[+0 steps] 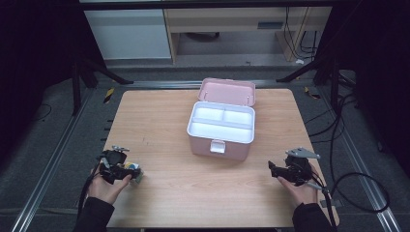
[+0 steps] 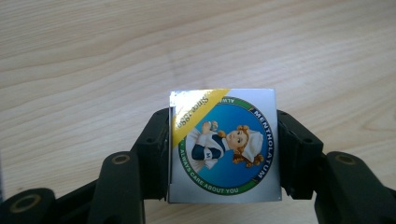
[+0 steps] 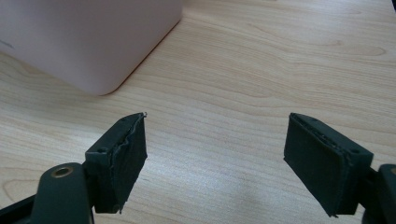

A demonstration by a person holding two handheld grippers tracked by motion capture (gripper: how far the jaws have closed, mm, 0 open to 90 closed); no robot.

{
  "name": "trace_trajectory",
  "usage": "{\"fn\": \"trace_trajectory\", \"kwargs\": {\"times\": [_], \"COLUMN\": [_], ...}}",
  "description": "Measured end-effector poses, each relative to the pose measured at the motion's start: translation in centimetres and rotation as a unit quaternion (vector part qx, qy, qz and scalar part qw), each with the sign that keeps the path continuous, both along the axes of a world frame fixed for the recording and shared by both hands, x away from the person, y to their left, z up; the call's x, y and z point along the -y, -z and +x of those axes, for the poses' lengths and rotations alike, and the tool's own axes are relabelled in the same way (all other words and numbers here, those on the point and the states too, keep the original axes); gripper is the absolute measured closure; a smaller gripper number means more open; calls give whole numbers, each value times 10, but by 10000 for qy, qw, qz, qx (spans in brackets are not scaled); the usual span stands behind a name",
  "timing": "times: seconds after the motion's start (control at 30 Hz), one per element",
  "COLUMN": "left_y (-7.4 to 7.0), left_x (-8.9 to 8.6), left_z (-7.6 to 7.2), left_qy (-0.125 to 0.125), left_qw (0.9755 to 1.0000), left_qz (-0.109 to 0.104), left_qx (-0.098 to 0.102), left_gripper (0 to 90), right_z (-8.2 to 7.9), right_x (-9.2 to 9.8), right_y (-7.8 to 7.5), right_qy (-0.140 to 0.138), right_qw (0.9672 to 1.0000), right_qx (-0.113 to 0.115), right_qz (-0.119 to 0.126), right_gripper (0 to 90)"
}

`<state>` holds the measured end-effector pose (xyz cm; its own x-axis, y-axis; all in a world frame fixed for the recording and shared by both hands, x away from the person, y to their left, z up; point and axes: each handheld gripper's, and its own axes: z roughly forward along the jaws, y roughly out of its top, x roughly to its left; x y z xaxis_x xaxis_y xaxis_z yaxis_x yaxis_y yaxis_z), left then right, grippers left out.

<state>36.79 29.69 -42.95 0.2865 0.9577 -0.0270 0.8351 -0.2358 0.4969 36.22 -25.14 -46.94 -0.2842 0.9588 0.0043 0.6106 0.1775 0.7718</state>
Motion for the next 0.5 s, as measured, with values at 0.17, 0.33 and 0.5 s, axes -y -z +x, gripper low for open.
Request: {"fn": "trace_trajectory", "kwargs": {"times": [0.17, 0.33, 0.5], "left_y": [10, 15, 6], "left_x": [-11, -6, -8], "left_z": [4, 4, 2], "left_qy": [-156, -79, -161], "left_qw": [9998, 9999, 9997], "left_qz": [55, 139, 53], "left_qx": [-71, -27, 197], "left_gripper": [450, 432, 303], "right_z": [0, 0, -1], "right_x": [0, 0, -1], "right_y": [0, -1, -4], "right_qy": [-5, -20, -62], "right_qw": [10000, 10000, 9999], "right_qx": [0, 26, 88], "right_qz": [0, 54, 125], "right_gripper": [214, 223, 246]}}
